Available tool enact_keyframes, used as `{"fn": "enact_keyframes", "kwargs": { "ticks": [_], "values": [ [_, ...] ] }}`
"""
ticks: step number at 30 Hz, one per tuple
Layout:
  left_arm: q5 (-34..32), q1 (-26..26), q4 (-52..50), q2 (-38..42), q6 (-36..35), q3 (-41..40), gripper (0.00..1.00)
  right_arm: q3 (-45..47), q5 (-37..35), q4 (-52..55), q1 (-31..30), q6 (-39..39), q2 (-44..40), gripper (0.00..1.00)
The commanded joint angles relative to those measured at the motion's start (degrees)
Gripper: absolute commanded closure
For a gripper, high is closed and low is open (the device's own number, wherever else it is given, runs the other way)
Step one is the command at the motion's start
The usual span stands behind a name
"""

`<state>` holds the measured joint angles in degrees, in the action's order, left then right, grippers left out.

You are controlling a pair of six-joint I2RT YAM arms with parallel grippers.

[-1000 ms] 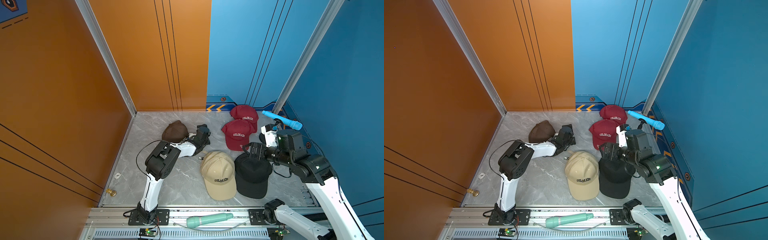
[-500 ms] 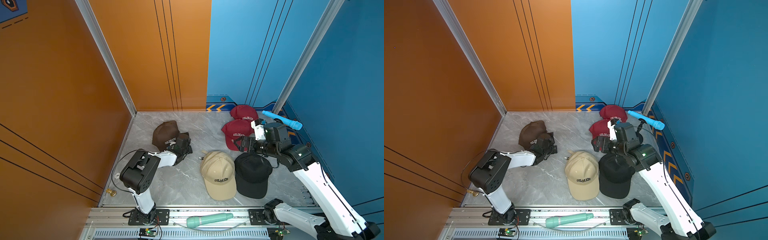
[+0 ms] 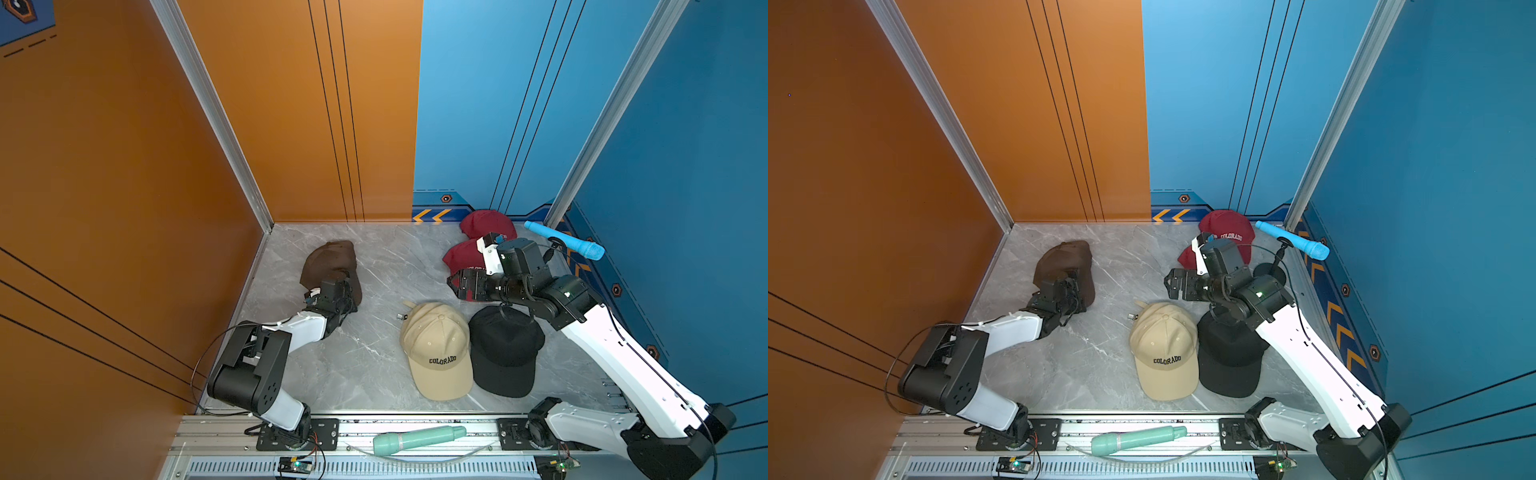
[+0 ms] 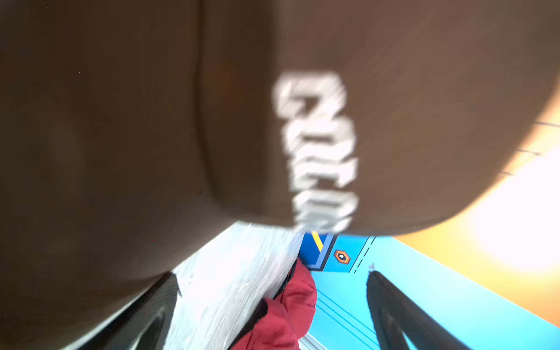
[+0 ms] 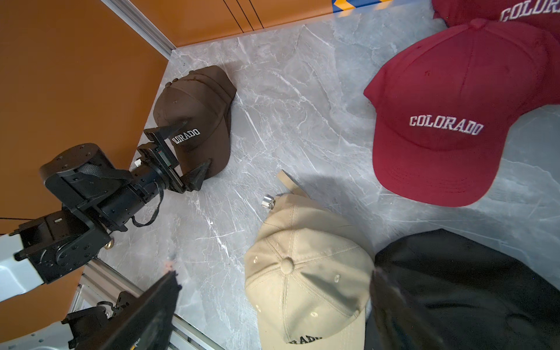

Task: Stack the baseball caps by color
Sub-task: Place the baseball cap on the baseball cap.

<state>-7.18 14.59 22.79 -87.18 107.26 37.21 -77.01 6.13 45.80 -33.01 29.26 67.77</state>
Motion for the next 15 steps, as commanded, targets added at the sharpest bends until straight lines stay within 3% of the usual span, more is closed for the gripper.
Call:
{"fn": "enact_keyframes", "kwargs": {
  "ticks": [1,9,15],
  "values": [
    [1.4,-2.3,-6.0,2.9,-5.1,0.5,0.02,-2.0,-3.0,-0.8,-1.0,1.2,0.4,0.0],
    [2.9,-7.8,-10.9,7.3,-9.7,-0.4,0.02,-2.4,-4.5,-0.7,-1.4,1.5,0.6,0.0],
    [0.6,-5.4,-20.8,13.3,-17.0,5.7,0.02,-2.4,-4.7,-0.4,-1.6,1.3,0.9,0.0]
  ]
}}
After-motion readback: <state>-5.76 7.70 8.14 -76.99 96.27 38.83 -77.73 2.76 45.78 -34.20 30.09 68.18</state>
